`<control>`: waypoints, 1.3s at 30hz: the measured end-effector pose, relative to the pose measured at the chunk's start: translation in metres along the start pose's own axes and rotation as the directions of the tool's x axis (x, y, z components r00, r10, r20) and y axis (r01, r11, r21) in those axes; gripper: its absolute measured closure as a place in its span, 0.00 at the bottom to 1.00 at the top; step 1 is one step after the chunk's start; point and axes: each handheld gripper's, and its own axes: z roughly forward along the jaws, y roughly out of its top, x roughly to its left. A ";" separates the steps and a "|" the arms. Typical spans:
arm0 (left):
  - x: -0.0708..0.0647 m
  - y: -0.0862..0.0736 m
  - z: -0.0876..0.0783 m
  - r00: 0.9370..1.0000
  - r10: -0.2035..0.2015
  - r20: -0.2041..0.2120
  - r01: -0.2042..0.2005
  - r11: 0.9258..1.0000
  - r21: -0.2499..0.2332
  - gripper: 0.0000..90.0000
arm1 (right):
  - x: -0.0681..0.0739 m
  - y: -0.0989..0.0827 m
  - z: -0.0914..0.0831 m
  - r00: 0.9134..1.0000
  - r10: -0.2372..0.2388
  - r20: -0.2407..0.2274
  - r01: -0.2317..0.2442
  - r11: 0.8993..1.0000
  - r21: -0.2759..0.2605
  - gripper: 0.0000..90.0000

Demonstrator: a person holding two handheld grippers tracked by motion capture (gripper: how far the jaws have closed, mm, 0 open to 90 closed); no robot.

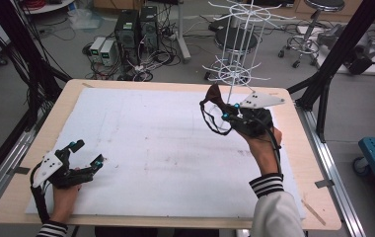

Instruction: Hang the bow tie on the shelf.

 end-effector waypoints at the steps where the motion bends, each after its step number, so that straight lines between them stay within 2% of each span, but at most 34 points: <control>1: 0.000 0.000 0.000 1.000 0.000 -0.001 0.000 1.000 0.001 0.13 | -0.003 -0.001 -0.003 1.000 0.009 0.022 -0.009 1.000 -0.017 0.85; 5: 0.000 0.000 0.000 1.000 0.000 -0.001 0.000 1.000 0.001 0.13 | -0.005 -0.002 -0.008 0.998 0.021 0.060 -0.019 0.999 -0.028 0.85; 15: 0.000 0.000 0.000 1.000 0.000 0.000 0.000 1.000 0.000 0.13 | -0.014 -0.005 -0.016 0.991 0.071 0.111 -0.066 0.997 -0.050 0.85; 16: 0.000 0.000 0.000 1.000 -0.001 0.000 0.001 1.000 0.001 0.13 | -0.017 -0.007 -0.017 0.988 0.085 0.133 -0.079 0.996 -0.047 0.85; 18: 0.000 0.000 0.000 1.000 0.000 -0.001 0.000 1.000 0.000 0.13 | -0.018 -0.007 -0.017 0.986 0.092 0.141 -0.086 0.995 -0.050 0.85; 19: 0.000 0.000 0.000 1.000 0.000 0.000 0.000 1.000 0.000 0.13 | -0.021 -0.008 -0.017 0.981 0.109 0.163 -0.101 0.993 -0.056 0.85; 20: 0.000 0.000 0.000 1.000 0.000 0.000 0.000 1.000 0.000 0.13 | -0.022 -0.009 -0.017 0.979 0.119 0.166 -0.111 0.992 -0.056 0.85; 21: 0.000 0.000 0.000 1.000 0.000 0.000 0.000 1.000 0.001 0.13 | -0.022 -0.009 -0.017 0.979 0.119 0.166 -0.111 0.992 -0.056 0.85; 22: 0.000 0.000 0.000 1.000 -0.001 0.000 0.001 1.000 0.000 0.13 | -0.024 -0.010 -0.016 0.974 0.118 0.192 -0.110 0.993 -0.051 0.85; 23: 0.000 0.000 0.000 1.000 -0.001 0.000 0.001 1.000 0.000 0.13 | -0.024 -0.010 -0.016 0.974 0.118 0.192 -0.110 0.993 -0.051 0.85; 24: 0.000 0.000 0.000 1.000 -0.002 -0.001 0.002 1.000 0.001 0.13 | -0.025 -0.010 -0.015 0.971 0.124 0.206 -0.116 0.992 -0.051 0.85; 29: 0.000 0.000 0.000 1.000 -0.002 0.000 0.002 1.000 0.000 0.13 | -0.026 -0.013 -0.010 0.967 0.132 0.217 -0.124 0.991 -0.052 0.85; 34: 0.000 0.000 0.000 1.000 -0.002 0.000 0.002 1.000 0.000 0.13 | -0.028 -0.018 -0.004 0.958 0.156 0.242 -0.149 0.988 -0.051 0.85; 39: 0.000 0.000 0.000 1.000 -0.003 0.000 0.003 1.000 0.001 0.13 | -0.031 -0.020 0.001 0.952 0.172 0.251 -0.165 0.985 -0.050 0.85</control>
